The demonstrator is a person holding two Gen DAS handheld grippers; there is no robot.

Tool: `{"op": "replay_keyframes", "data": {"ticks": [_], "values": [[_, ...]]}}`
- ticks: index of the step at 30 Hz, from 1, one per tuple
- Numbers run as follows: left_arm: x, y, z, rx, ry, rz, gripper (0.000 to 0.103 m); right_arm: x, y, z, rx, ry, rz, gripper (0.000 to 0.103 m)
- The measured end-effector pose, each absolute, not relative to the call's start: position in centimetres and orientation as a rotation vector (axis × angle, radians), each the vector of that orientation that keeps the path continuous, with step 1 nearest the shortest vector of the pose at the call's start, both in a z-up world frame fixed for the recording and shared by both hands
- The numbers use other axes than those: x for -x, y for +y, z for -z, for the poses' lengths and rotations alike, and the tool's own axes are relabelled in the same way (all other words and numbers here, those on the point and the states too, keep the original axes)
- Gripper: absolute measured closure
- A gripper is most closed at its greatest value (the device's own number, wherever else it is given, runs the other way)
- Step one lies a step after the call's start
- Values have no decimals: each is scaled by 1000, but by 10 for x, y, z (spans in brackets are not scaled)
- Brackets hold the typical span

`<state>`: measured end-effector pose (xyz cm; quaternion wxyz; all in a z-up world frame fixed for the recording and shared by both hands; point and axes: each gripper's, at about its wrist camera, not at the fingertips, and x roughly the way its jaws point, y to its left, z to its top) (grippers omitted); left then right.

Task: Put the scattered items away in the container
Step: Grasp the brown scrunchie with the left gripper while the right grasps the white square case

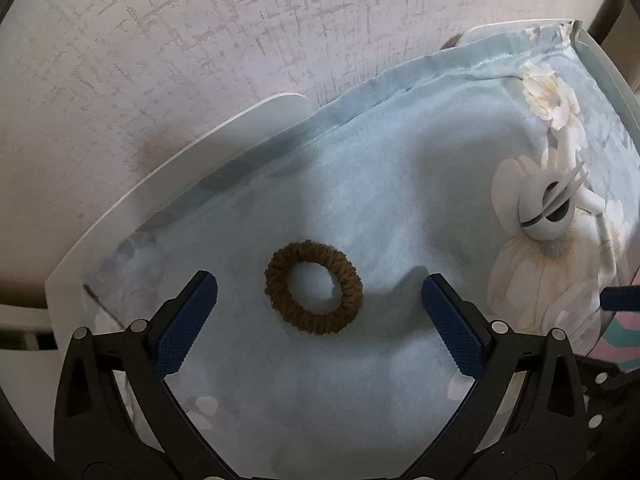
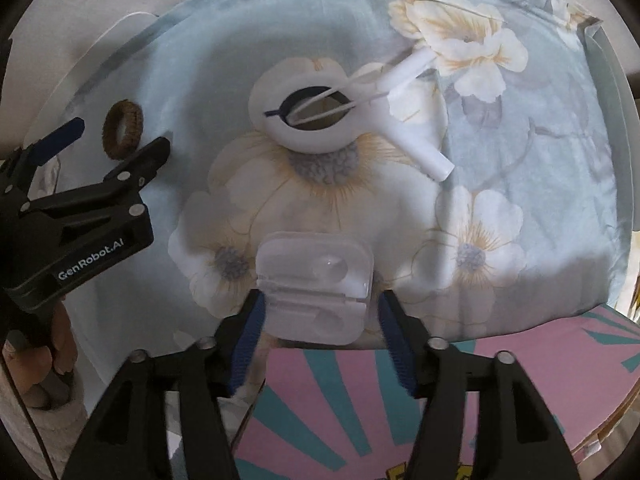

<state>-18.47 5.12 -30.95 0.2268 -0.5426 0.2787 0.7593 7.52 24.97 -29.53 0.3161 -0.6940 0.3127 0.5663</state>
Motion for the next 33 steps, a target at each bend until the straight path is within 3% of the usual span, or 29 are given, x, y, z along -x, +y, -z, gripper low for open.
{"op": "replay_keyframes", "data": {"ticks": [12,22,26,33], "values": [[192,43,312,1519,673,-2073,0,-85,255,301,1806,884,-1427,42],[195,30,313,1524,605,-2032,4,-87,248,301,1874,778,-1435,42],[192,24,304,1480,601,-2038,37,-92,248,299,1873,779,-1455,43],[188,18,297,1451,619,-2053,78,-100,246,295,1883,753,-1497,46]]}}
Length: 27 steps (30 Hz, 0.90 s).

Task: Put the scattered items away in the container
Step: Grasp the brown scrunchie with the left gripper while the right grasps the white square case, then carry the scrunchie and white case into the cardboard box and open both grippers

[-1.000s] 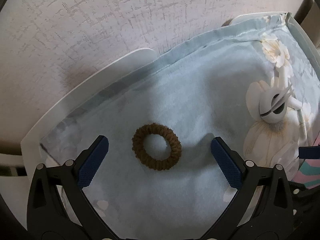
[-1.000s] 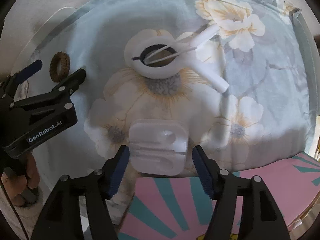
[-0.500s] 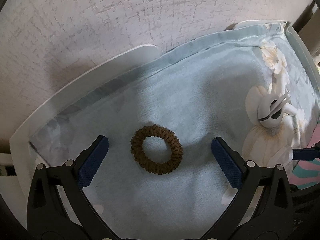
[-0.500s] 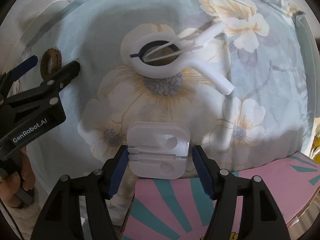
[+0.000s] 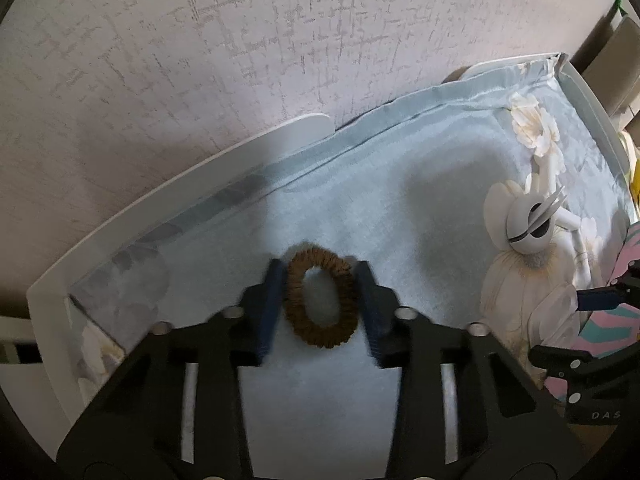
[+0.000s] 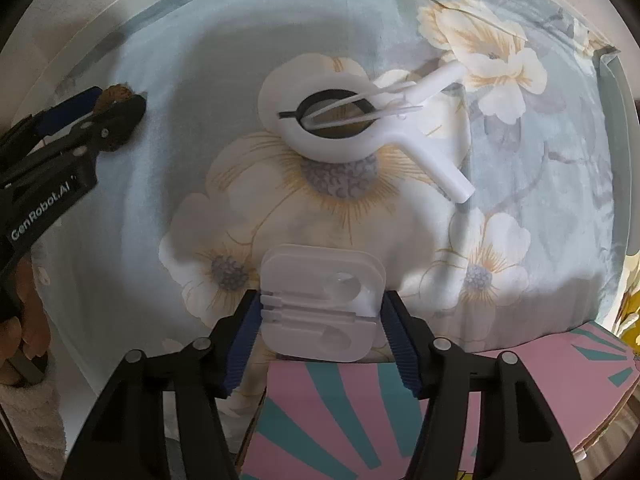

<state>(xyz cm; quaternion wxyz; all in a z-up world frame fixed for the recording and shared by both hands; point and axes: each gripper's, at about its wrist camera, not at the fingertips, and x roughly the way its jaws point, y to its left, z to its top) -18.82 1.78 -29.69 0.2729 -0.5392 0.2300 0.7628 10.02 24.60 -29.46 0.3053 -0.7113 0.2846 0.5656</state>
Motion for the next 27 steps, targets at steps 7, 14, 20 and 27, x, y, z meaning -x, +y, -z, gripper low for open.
{"op": "replay_keyframes", "data": {"ticks": [7,14,20,27], "values": [[175,13,293,1421,662,-2066,87,-110,247,291,1890,754,-1529,46],[170,4,276,1401,641,-2092,87,-119,249,282,1889,761,-1568,47],[163,-7,241,1371,589,-2137,87,-129,257,254,1847,791,-1652,47],[152,34,138,1184,546,-2145,87,-161,279,185,1700,899,-1811,46]]}}
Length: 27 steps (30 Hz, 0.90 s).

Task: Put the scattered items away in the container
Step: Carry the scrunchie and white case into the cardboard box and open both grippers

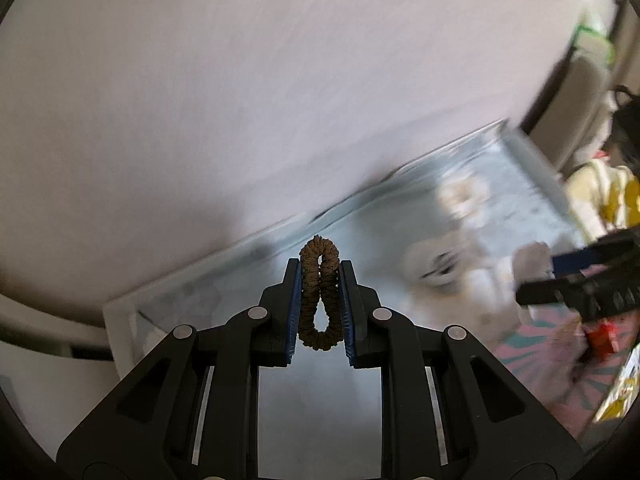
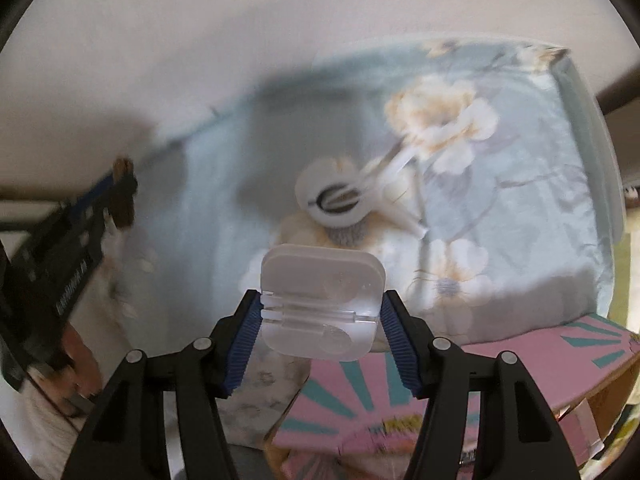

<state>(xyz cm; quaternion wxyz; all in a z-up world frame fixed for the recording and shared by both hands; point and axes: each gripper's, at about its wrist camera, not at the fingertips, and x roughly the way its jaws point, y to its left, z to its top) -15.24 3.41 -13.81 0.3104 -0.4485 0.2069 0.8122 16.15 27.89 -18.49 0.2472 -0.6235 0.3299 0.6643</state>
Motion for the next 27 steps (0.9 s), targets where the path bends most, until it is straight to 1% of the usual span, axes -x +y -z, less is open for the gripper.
{"op": "replay_keyframes", "data": {"ticks": [1,2,4,5,6,7,9,11,12,14,16,20,24,25,27], "values": [[139,31,125,1152,544,-2135,87,-172,284,170,1664,912,-1832,47],[130,36,116,1126,545,-2127,87,-142,268,160,1641,915,-1841,47],[108,50,93,1068,538,-2097,87,-145,269,139,1589,924,-1865,47],[99,59,87,1045,536,-2078,87,-160,273,126,1553,938,-1876,47],[91,61,74,1020,536,-2064,87,-159,273,131,1522,952,-1883,47],[82,74,70,994,538,-2045,87,-173,276,118,1484,969,-1892,47],[58,88,59,966,543,-1992,87,-157,281,107,1427,985,-1897,47],[33,105,50,933,567,-1949,87,-185,282,83,1375,971,-1889,46],[21,115,49,924,582,-1926,87,-196,296,82,1362,968,-1885,46],[-1,137,62,923,604,-1880,87,-223,299,74,1330,970,-1870,47],[-21,166,88,945,623,-1835,87,-246,302,73,1317,969,-1847,46],[-58,180,119,1012,671,-1744,87,-287,305,96,1351,950,-1768,47],[-94,192,169,1077,824,-1707,87,-317,302,130,1406,917,-1703,47],[-98,190,175,1099,850,-1698,87,-321,302,143,1424,919,-1692,47],[-107,189,193,1156,862,-1668,87,-331,295,150,1445,957,-1685,47]]}}
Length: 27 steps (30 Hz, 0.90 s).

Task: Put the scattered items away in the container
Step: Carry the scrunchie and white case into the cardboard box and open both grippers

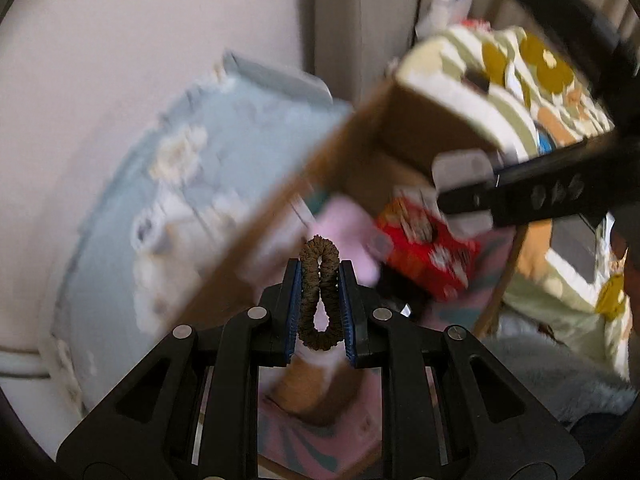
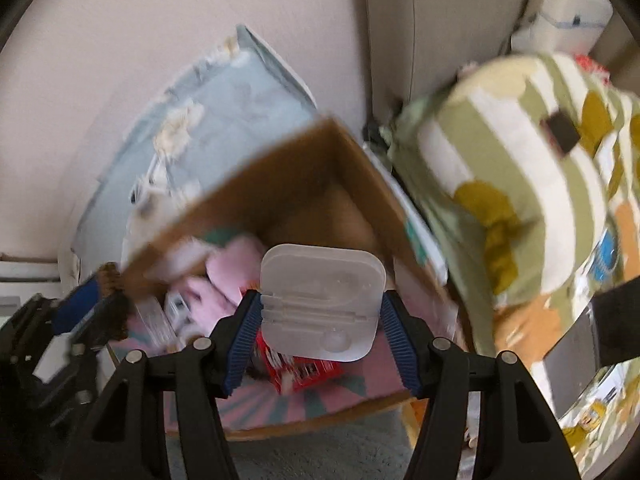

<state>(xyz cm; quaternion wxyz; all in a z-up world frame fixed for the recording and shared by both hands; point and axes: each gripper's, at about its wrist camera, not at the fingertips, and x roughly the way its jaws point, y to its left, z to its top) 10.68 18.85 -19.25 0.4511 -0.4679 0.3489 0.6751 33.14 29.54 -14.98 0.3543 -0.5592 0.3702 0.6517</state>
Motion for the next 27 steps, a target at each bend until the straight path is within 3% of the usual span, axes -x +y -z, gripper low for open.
{"op": "replay_keyframes", "data": {"ticks": [16,17,18,19,20,27], "values": [[-109,175,200,1215,874,-1748,86,-339,297,148,1461,961,-1807,46],[-107,174,199,1217,865,-1753,75,-339,297,149,1458,971,-1808,46],[-105,174,198,1225,850,-1756,50,-340,298,150,1453,987,-1810,46],[-102,173,197,1233,836,-1763,31,-341,299,150,1448,1010,-1815,46],[-100,172,196,1235,823,-1771,4,-342,300,151,1447,1043,-1821,45],[-85,162,183,1227,743,-1836,1,-342,305,139,1376,1100,-1907,43]]}}
